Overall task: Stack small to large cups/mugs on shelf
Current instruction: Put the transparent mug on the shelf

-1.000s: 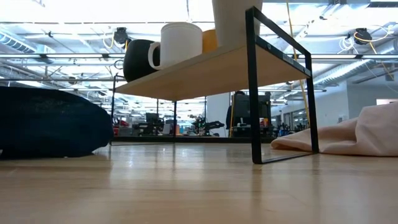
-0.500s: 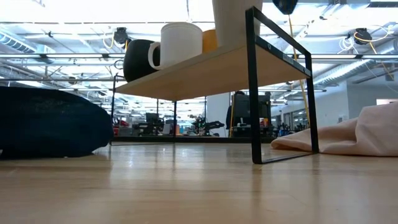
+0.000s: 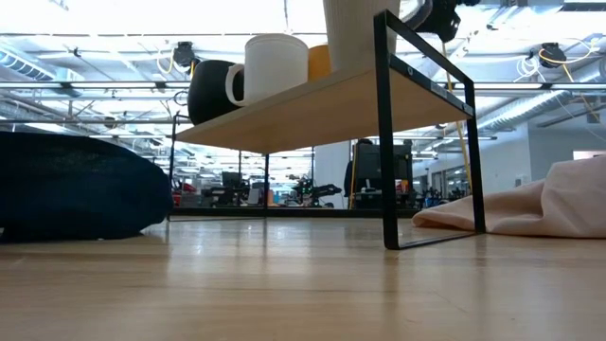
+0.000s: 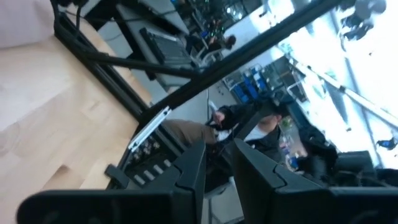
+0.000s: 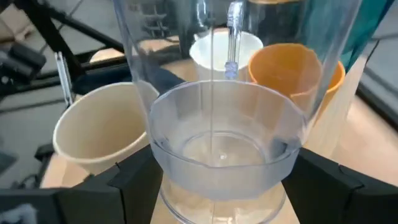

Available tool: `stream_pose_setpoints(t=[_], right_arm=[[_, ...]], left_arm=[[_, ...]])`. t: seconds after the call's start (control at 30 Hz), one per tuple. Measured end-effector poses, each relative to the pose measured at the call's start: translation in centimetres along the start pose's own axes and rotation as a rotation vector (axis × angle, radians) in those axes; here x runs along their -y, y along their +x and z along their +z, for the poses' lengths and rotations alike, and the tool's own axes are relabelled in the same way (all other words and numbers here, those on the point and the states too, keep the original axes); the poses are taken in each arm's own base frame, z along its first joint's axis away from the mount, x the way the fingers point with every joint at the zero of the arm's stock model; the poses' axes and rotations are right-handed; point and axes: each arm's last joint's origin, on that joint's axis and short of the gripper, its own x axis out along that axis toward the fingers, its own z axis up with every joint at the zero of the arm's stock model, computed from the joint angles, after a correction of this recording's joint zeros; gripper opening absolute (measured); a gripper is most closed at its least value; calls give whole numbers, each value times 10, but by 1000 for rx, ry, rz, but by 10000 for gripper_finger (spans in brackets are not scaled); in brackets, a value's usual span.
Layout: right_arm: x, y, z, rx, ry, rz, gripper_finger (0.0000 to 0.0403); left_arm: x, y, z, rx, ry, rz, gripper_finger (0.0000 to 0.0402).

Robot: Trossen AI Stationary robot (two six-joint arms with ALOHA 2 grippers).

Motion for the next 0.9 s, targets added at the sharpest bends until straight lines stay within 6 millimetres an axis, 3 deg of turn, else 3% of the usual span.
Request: stream_pose_setpoints(t=[0.33, 0.6, 0.9], right_arm=[[8, -22, -6, 51, -159, 47, 279], [26, -29, -43, 131, -117, 111, 277], [39, -22, -65, 192, -100, 279, 277]], left_arm=[[9, -1, 12, 216, -71, -14, 76], [11, -1, 18, 273, -107, -28, 76], [10, -1, 18, 287, -215, -34, 76]])
